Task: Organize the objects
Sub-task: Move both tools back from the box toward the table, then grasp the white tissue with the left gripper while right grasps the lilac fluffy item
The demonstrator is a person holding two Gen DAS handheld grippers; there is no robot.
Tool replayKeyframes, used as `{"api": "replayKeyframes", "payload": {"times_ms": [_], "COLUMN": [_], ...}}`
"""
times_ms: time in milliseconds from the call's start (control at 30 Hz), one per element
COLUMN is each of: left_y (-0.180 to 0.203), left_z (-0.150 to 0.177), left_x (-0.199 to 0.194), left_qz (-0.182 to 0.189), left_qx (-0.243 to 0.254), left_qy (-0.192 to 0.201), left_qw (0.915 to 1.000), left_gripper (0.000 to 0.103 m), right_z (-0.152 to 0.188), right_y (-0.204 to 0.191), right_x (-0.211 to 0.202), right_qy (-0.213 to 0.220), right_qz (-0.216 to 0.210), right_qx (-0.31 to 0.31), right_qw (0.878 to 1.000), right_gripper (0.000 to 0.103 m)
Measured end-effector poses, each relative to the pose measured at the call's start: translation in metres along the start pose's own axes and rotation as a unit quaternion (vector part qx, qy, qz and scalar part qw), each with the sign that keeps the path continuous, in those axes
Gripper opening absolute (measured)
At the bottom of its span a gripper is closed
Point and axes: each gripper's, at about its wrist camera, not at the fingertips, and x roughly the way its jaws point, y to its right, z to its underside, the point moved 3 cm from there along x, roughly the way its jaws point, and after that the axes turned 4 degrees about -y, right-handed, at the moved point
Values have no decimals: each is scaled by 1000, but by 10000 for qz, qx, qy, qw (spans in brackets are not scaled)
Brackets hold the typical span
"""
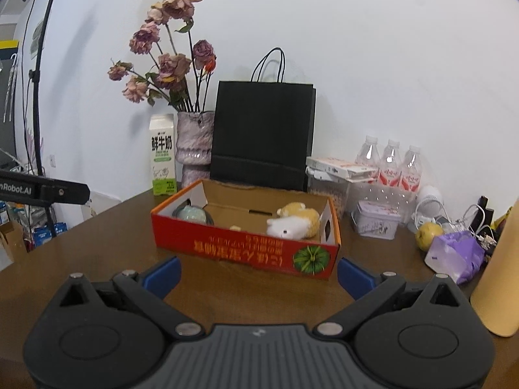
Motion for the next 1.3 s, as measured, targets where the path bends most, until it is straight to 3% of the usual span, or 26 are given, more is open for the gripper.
{"api": "replayKeyframes", "payload": {"times_ms": [533,967,1067,1100,1133,1300], "left_y": [-9,-10,-5,-3,-2,3], "left_z": [81,119,126,128,129,136], "left_x": [-7,3,10,12,14,24], "left_qz": [268,335,336,339,350,344], "left_qx": [163,111,168,170,161,26], "left_qy": [-661,-1144,-1272,-1312,-1337,-1522], "left_qw": [9973,9928,9912,9906,9903,9877], "left_gripper": [103,103,103,103,103,103], "right_z": [79,113,117,118,119,117], "right_y": [-4,-7,-9,-9,-10,-10], "right_x": [-22,13,18,19,19,10], "right_qy": [-526,-1031,-1099,-1095,-1070,-787], "right_qz": [-69,-217,-282,-261,-265,-211], "right_qx": [23,136,97,57,42,-13], "right_qw": [9986,9943,9935,9936,9939,9967], "right_gripper": [103,100,77,60,51,42]}}
